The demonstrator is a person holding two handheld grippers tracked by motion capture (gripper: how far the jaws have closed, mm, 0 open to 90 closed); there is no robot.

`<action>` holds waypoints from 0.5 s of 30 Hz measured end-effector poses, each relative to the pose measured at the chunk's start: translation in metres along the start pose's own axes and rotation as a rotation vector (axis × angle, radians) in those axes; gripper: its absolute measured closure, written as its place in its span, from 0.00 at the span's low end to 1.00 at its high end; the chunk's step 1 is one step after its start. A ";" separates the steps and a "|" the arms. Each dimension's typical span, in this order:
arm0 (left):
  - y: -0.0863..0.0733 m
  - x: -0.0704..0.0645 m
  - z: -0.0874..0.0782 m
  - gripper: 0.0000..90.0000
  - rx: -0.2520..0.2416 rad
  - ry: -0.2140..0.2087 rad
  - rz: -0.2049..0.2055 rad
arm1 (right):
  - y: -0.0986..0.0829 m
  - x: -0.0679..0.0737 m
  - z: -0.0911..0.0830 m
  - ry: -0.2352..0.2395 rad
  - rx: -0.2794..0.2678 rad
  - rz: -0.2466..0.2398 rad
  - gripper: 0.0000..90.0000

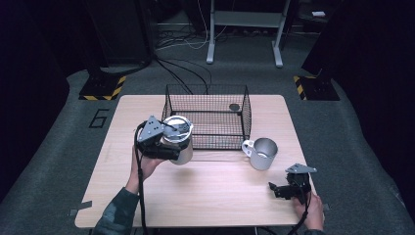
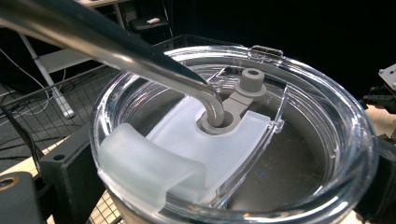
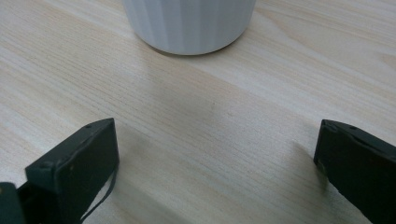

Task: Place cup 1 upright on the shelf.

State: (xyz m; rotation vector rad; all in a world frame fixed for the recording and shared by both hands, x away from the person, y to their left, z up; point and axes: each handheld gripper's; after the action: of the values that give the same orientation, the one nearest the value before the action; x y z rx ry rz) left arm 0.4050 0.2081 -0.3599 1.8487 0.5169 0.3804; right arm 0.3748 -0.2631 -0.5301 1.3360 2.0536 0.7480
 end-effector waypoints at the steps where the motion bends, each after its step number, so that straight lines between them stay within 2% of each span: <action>1: 0.003 0.002 0.000 0.05 -0.001 0.004 0.011 | 0.000 0.000 0.000 0.000 0.000 0.000 0.00; 12: 0.010 0.012 0.003 0.05 0.004 0.003 -0.007 | 0.000 0.000 0.000 0.000 0.000 0.000 0.00; 15: 0.014 0.015 0.005 0.05 -0.003 0.022 0.001 | 0.000 0.000 0.000 0.000 0.000 0.000 0.00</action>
State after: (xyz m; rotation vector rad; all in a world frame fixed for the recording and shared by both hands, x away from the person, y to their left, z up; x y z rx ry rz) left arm 0.4228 0.2081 -0.3485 1.8441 0.5305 0.4026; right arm 0.3748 -0.2631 -0.5301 1.3357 2.0537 0.7477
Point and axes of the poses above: each handheld gripper's, and its own axes: z roughly forward along the jaws, y roughly out of its top, x roughly to its left, and after that the axes turned 13 degrees about -y, right-handed
